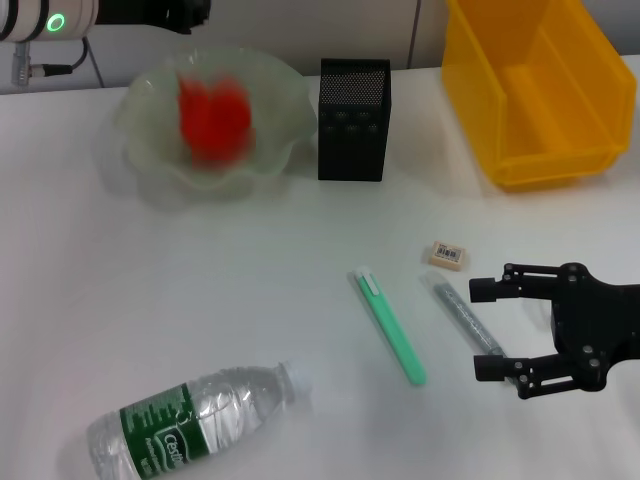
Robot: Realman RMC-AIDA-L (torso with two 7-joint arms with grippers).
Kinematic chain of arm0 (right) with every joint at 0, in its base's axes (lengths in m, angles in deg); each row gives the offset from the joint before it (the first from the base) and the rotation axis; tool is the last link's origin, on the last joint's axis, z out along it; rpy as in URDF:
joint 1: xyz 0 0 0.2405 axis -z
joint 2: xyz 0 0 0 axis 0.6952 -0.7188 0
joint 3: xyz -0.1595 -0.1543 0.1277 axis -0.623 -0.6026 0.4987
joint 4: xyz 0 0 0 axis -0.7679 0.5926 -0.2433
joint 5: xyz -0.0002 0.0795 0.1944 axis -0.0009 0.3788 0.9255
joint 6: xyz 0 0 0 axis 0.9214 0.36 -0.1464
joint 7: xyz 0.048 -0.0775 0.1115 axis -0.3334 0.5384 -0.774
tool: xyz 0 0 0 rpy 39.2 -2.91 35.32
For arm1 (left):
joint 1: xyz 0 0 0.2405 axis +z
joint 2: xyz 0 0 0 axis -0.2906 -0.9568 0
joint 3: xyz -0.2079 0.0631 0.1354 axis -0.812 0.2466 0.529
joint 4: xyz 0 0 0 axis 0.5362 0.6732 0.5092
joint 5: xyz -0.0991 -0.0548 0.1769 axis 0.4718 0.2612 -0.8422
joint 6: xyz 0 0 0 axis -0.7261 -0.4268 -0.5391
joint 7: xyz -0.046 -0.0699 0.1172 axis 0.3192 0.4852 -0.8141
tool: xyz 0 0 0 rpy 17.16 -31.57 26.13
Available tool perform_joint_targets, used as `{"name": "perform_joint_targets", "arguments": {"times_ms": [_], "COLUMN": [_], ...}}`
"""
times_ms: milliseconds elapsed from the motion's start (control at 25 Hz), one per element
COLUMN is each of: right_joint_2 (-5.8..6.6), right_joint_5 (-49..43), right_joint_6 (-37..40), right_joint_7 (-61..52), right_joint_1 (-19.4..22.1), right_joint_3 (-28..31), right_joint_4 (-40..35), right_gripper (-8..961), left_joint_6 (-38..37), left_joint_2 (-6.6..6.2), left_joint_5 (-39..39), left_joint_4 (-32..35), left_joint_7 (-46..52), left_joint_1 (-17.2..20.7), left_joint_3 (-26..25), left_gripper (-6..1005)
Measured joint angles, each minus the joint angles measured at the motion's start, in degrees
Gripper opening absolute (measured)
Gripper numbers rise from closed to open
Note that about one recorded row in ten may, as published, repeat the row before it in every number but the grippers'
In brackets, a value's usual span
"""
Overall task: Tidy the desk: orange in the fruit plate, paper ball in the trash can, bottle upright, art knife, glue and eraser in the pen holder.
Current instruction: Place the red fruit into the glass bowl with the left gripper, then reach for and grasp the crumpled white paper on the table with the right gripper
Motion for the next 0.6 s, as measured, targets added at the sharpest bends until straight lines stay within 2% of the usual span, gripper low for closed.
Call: {"name": "perform_joint_targets", "arguments": {"times_ms": [320, 360, 400, 520, 560, 600], "right_joint_2": [0.00, 0.00, 0.00, 0.01, 0.01, 0.01], "right_joint_5": [-0.02, -0.01, -0.01, 0.03, 0.14, 0.14], "right_joint_6": [-0.48, -0.51, -0.51, -0.54, -0.49, -0.49], "right_joint_7": [0.00, 0.00, 0.00, -0.01, -0.12, -0.12], "right_joint_1": [0.07, 0.00, 0.00, -0.17, -0.23, -0.23], "right_joint_3": [0.02, 0.10, 0.10, 0.38, 0.54, 0.54], "right_joint_4": [0.03, 0.02, 0.02, -0.06, -0.32, -0.32], "right_gripper": [846, 847, 847, 847, 847, 847], "left_joint_6": [-0.32, -1.41, -1.41, -5.21, -9.80, -9.80], "left_joint_2": [-0.07, -0.19, -0.19, -0.34, -0.63, -0.63], "left_joint_5": [1.55, 5.09, 5.09, 15.33, 23.47, 23.47], "left_joint_4": [0.70, 2.02, 2.02, 4.92, 6.96, 6.96], "left_joint_7": [-1.30, -3.32, -3.32, -10.56, -16.17, -16.17], "left_joint_1": [1.11, 2.62, 2.62, 6.61, 10.03, 10.03], "left_joint_3": [0.01, 0.00, 0.00, -0.21, -0.47, -0.47], "left_gripper": [340, 364, 406, 532, 574, 614]}}
